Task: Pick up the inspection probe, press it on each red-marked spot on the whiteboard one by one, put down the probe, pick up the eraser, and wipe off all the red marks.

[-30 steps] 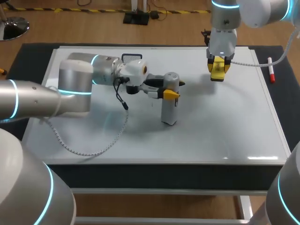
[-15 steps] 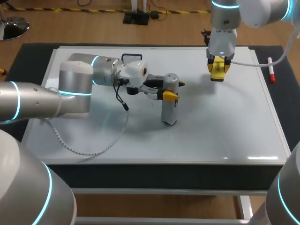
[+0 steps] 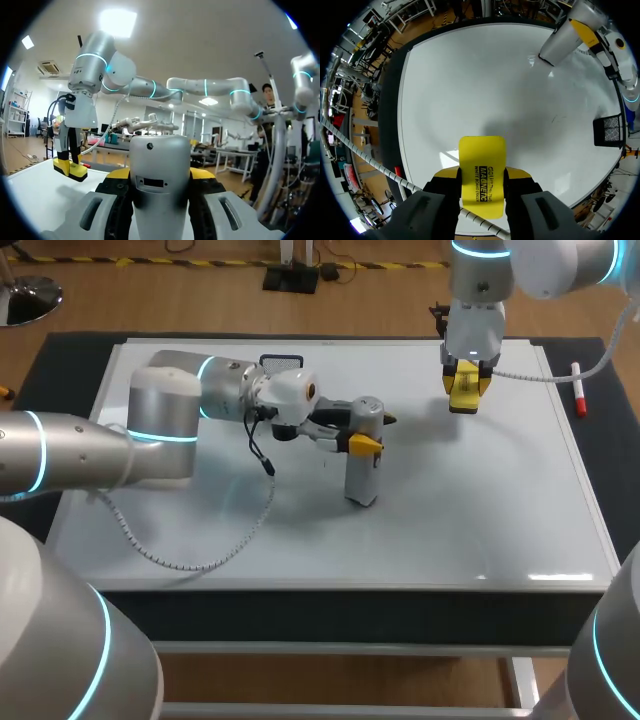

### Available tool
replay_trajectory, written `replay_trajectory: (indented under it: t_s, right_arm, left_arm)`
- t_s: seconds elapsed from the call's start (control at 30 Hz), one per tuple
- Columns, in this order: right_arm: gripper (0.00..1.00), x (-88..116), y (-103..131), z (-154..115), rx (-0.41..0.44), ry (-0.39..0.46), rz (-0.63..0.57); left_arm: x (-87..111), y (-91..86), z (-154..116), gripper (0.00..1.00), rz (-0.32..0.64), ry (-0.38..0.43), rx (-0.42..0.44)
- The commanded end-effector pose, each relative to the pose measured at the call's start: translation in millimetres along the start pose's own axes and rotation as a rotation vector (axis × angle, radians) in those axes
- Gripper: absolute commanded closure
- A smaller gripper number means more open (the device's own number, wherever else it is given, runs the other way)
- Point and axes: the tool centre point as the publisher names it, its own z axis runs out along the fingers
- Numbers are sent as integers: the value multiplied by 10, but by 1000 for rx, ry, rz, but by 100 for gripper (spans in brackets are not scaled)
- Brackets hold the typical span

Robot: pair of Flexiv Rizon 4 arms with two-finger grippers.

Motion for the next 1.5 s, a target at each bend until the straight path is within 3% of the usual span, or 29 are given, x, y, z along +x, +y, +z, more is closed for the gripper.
replay_trajectory:
  t_s: [0.03, 0.23, 0.43, 0.67, 0.87, 1.2, 1.5]
  right_arm:
    - [100, 10, -6, -14, 0, 2, -2]
    - [100, 10, -6, -14, 0, 2, -2]
    - [100, 10, -6, -14, 0, 2, -2]
    - [100, 10, -6, -14, 0, 2, -2]
    - [100, 10, -6, -14, 0, 2, -2]
    - [100, 10, -6, -14, 0, 2, -2]
    - [100, 10, -6, -14, 0, 2, -2]
  left_arm:
    - [-21, 11, -16, 100, 5, 3, 2]
    - [5, -139, -244, 100, 46, -37, -12]
    - [11, -337, -787, 100, 90, -123, -81]
    - [39, -498, -1358, 100, 117, -246, -64]
    - [91, -599, -1763, 100, 142, -303, -68]
    - [152, -702, -2179, 100, 190, -365, -69]
    - [265, -700, -2373, 100, 212, -397, -51]
